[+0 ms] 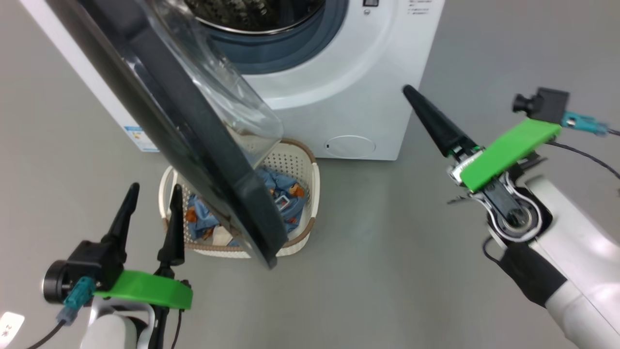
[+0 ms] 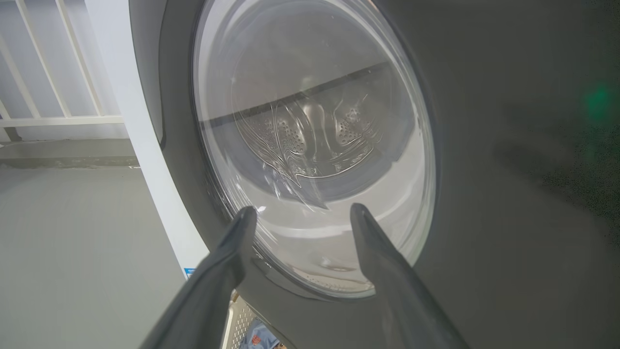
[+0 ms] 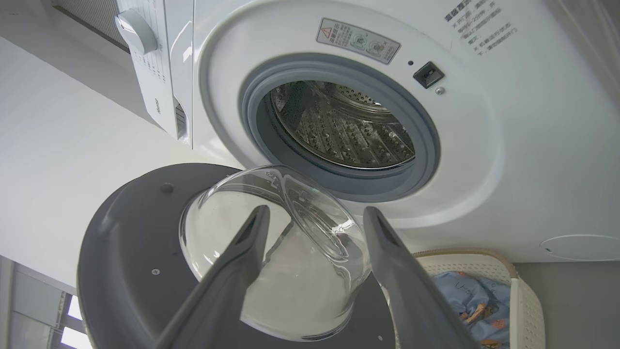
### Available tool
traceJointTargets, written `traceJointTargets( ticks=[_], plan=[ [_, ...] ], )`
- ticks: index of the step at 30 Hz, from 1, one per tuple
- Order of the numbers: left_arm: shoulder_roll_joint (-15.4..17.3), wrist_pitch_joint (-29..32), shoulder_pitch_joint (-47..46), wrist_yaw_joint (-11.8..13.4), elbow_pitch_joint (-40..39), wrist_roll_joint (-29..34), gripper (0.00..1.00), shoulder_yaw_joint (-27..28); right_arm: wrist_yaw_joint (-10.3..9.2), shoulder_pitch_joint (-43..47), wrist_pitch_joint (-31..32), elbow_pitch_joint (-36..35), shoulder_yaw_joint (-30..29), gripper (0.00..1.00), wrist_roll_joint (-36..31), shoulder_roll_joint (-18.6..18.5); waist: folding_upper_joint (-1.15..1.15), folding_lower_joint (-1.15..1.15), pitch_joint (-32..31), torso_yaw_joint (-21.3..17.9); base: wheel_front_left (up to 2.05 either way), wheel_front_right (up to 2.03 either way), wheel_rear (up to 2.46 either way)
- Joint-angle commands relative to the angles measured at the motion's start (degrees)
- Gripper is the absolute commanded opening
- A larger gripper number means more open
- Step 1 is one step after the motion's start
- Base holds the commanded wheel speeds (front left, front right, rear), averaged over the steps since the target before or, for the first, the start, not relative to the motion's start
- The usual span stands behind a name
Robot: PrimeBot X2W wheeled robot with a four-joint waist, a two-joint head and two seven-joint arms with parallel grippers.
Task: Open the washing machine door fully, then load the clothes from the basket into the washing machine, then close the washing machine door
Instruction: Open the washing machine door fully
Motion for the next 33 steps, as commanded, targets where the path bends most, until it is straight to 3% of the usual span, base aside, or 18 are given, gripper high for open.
traceJointTargets(
  ticks=[1,6,10,14,24,33],
  plan=[
    [1.47,-0.37,0.31,-0.14,-1.88,0.39,1.0,2.26,0.58,2.06,-2.07,-2.03,0.29,1.0,-2.63,-0.83,0.0,0.0,-1.17,-1.17,0.0,0.0,0.0],
    [1.8,-0.37,1.95,-0.23,-2.3,0.85,1.0,3.63,0.58,7.08,-8.4,-3.84,-0.34,1.0,-7.78,-2.83,0.0,0.0,-3.12,-3.13,0.0,0.0,0.0],
    [2.04,-0.37,3.43,-0.25,-2.76,1.14,1.0,4.72,0.58,10.85,-11.86,-3.01,-1.47,1.0,-16.97,-5.25,0.0,0.0,-4.64,-4.93,0.0,0.0,0.0],
    [2.24,-0.37,4.9,-0.27,-3.43,1.47,1.0,5.22,0.58,14.01,-12.76,-2.58,-4.11,1.0,-24.69,-4.93,0.0,0.0,-5.59,-6.38,0.0,0.0,0.0],
    [2.36,-0.37,9.21,0.16,-5.63,1.48,1.0,7.03,0.58,27.83,-13.07,-8.43,-20.17,1.0,-49.69,2.41,0.0,0.0,-8.36,-10.33,0.0,0.0,0.0],
    [2.0,-0.37,11.7,0.94,-7.4,0.77,1.0,7.54,0.58,37.84,-9.33,-17.26,-31.12,1.0,-63.31,9.44,0.0,0.0,-8.89,-12.58,0.0,0.0,0.0]
  ],
)
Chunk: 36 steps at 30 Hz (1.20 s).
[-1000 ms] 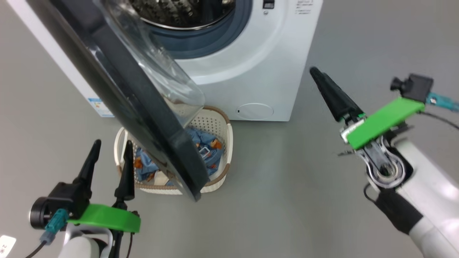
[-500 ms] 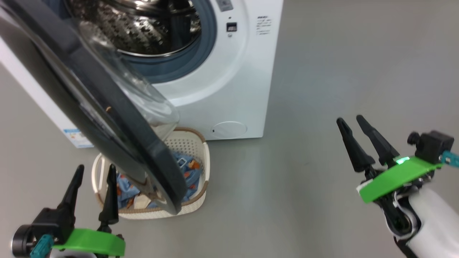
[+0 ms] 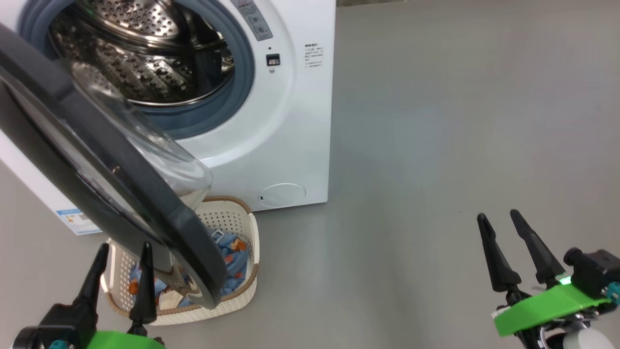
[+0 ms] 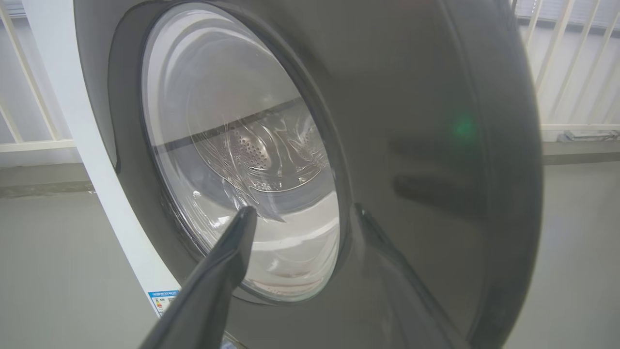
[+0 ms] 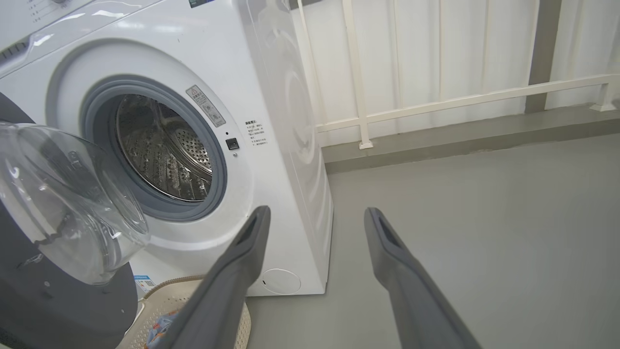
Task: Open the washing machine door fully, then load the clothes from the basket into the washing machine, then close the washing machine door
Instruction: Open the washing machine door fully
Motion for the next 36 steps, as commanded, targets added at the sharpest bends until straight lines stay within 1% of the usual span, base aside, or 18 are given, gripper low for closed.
traceJointTargets(
  ticks=[1,6,15,27,36],
  plan=[
    [0.68,-0.37,-0.36,0.45,-1.92,-0.31,1.0,2.03,0.57,0.93,0.39,-2.83,-0.08,1.0,-1.98,0.26,0.0,0.0,-0.3,-0.57,0.0,0.0,0.0],
    [0.54,-0.37,1.05,1.21,-2.6,-0.61,1.0,2.25,0.57,4.68,1.56,-5.93,-2.86,1.0,-6.21,2.26,0.0,0.0,-1.01,-1.38,0.0,0.0,0.0],
    [0.45,-0.37,3.06,1.98,-2.65,-0.68,1.0,2.99,0.57,9.81,1.41,-8.65,-5.88,1.0,-10.75,4.92,0.0,0.0,-1.98,-1.89,0.0,0.0,0.0],
    [0.34,-0.37,6.51,2.82,-2.64,-0.68,1.0,3.21,0.57,11.94,-0.26,-7.23,-6.11,1.0,-13.24,5.79,0.0,0.0,-2.72,-1.65,0.0,0.0,0.0],
    [0.28,-0.37,6.99,3.13,-2.29,-1.13,1.0,2.9,0.57,11.77,-1.19,-5.92,-6.24,1.0,-13.84,6.17,0.0,0.0,-2.47,-1.22,0.0,0.0,0.0]
  ],
)
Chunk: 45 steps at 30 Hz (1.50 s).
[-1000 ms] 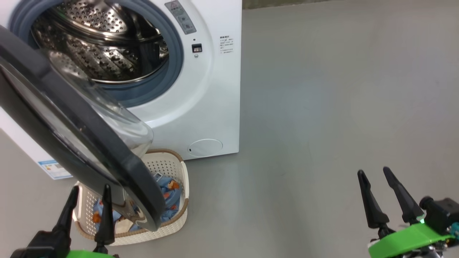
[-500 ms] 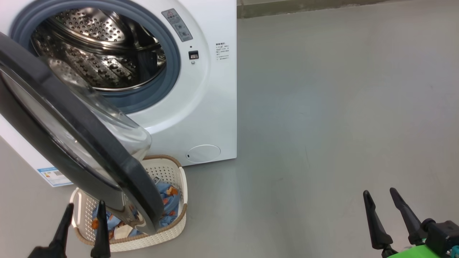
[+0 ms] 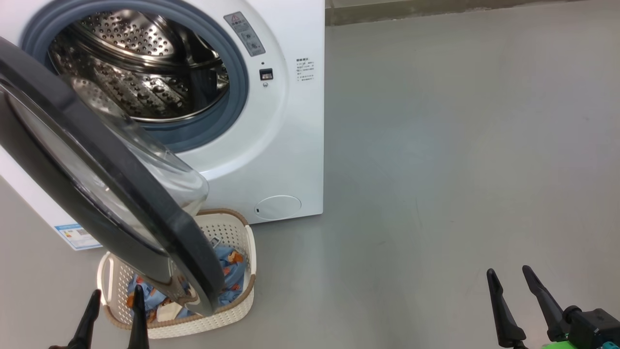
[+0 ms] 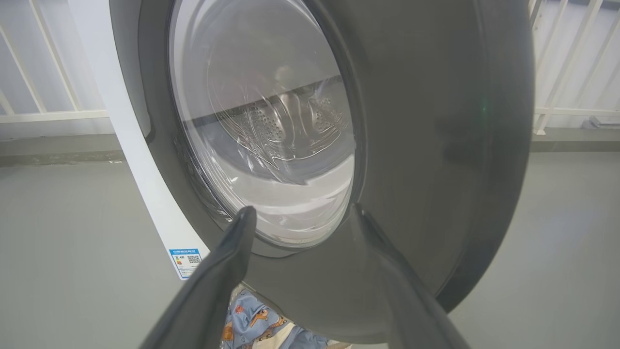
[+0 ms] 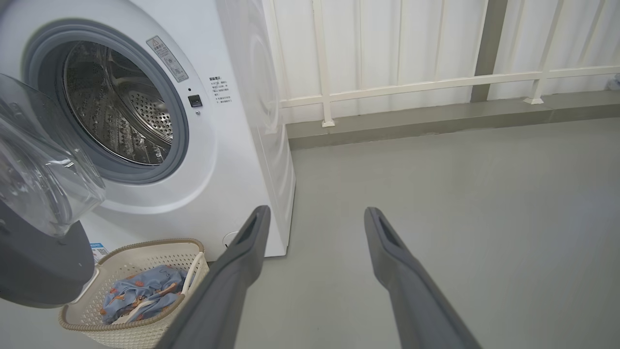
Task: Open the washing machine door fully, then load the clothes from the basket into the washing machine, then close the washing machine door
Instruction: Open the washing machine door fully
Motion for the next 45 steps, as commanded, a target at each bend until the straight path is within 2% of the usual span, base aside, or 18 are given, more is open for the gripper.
traceJointTargets(
  ticks=[1,18,45],
  plan=[
    [0.45,-0.37,-1.24,0.53,-1.22,-0.39,1.0,1.72,0.57,-0.84,-0.79,-1.14,1.02,1.0,-0.6,-0.6,0.0,0.0,0.1,0.02,0.0,0.0,0.0],
    [0.37,-0.37,-2.7,1.62,-1.78,-1.03,1.0,1.24,0.57,-1.86,-0.28,-1.19,1.93,1.0,-1.93,-0.06,0.0,0.0,0.7,0.79,0.0,0.0,0.0],
    [0.35,-0.37,-3.14,0.99,-1.23,-1.05,1.0,0.51,0.57,-2.33,0.01,-0.49,2.4,1.0,-2.18,-0.14,0.0,0.0,1.46,1.65,0.0,0.0,0.0]
  ],
)
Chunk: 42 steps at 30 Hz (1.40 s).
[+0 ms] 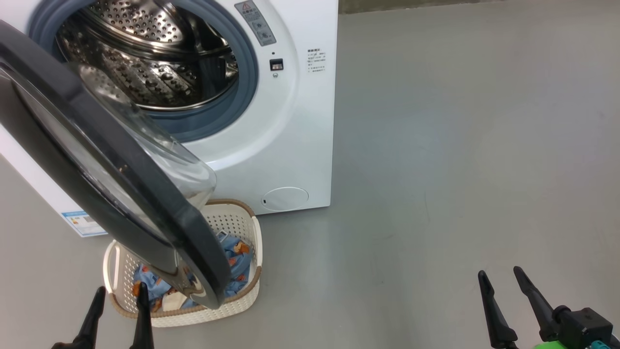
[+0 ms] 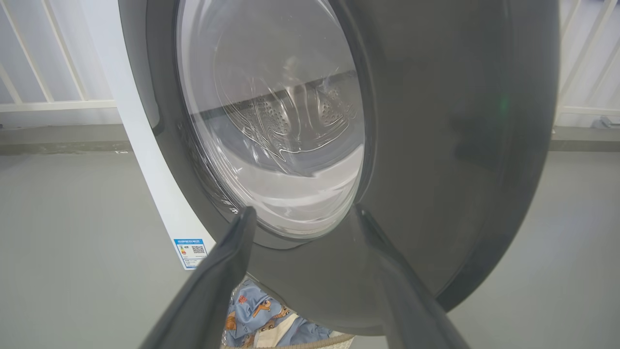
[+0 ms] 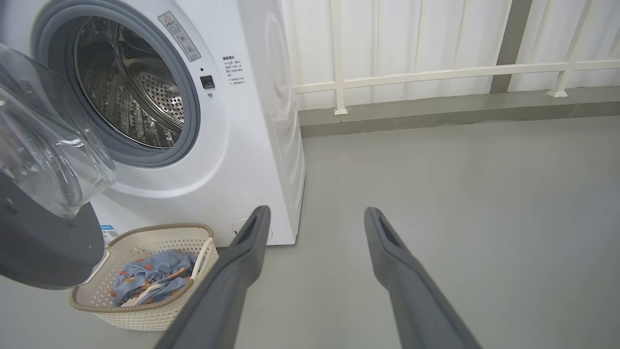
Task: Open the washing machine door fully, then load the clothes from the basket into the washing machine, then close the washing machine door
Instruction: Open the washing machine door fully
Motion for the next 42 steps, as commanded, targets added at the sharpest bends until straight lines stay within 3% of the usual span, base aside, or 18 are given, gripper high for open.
traceJointTargets(
  ticks=[1,22,23,24,25,34,42],
  plan=[
    [0.39,-0.37,-2.74,0.05,-1.11,-0.36,1.0,1.64,0.57,-2.04,-0.17,-1.04,1.69,1.0,-0.6,-0.79,0.0,0.0,0.15,-0.01,0.0,0.0,0.0],
    [0.39,-0.37,-4.29,-0.07,-0.67,-0.3,1.0,1.31,0.57,-5.54,-1.67,1.74,3.08,1.0,-0.43,-1.62,0.0,0.0,2.12,0.04,0.0,0.0,0.0],
    [0.39,-0.37,-4.3,-0.07,-0.66,-0.33,0.82,1.34,0.57,-5.55,-1.69,1.82,3.13,1.0,-0.4,-1.63,0.0,0.0,2.13,0.06,0.0,0.0,0.0],
    [0.39,-0.37,-4.3,-0.08,-0.64,-0.37,0.24,1.36,0.57,-5.56,-1.71,1.88,3.17,1.0,-0.37,-1.64,0.0,0.0,2.15,0.06,0.0,0.0,0.0],
    [0.39,-0.37,-4.33,-0.15,-0.6,-0.38,0.0,1.41,0.57,-5.6,-1.73,1.91,3.23,1.0,-0.35,-1.64,0.0,0.0,2.21,0.05,0.0,0.0,0.0],
    [0.39,-0.37,-5.84,-0.44,-4.68,-0.97,0.0,2.69,0.57,-5.74,-1.66,1.98,3.08,1.0,-0.31,-1.45,0.0,0.0,2.54,0.21,0.0,0.0,0.0],
    [0.39,-0.37,-13.22,-1.15,-23.22,0.08,0.0,5.02,0.57,-6.01,-1.81,2.6,2.91,1.0,-0.23,-1.14,0.0,0.0,2.05,0.68,0.0,0.0,0.0]
  ],
)
